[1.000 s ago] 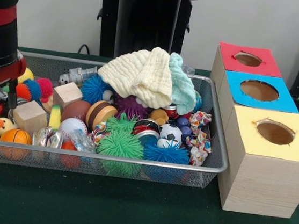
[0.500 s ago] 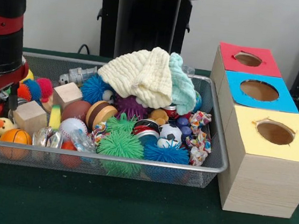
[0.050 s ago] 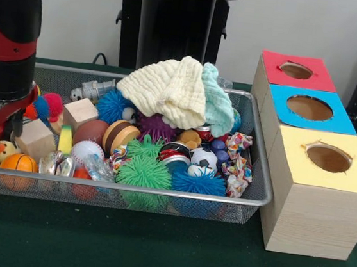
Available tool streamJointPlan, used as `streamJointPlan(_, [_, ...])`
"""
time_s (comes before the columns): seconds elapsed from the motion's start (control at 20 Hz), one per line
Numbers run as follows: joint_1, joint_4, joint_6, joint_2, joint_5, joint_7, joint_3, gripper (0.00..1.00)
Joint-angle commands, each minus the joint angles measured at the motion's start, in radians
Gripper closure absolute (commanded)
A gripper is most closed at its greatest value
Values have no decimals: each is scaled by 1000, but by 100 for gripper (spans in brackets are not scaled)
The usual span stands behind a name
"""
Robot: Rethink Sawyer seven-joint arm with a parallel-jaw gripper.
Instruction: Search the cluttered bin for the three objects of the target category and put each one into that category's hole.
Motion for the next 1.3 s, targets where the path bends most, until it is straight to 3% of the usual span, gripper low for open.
streamJointPlan(0.05, [48,-66,10,74,-122,-113,-86,0])
streamJointPlan(0.7, [101,-101,25,35,-119,-128,-145,0])
streamJointPlan(0.9, [114,-92,57,-13,-97,-144,-159,0])
streamJointPlan(1.3, [116,-1,95,-133,-55,-167,-190,0])
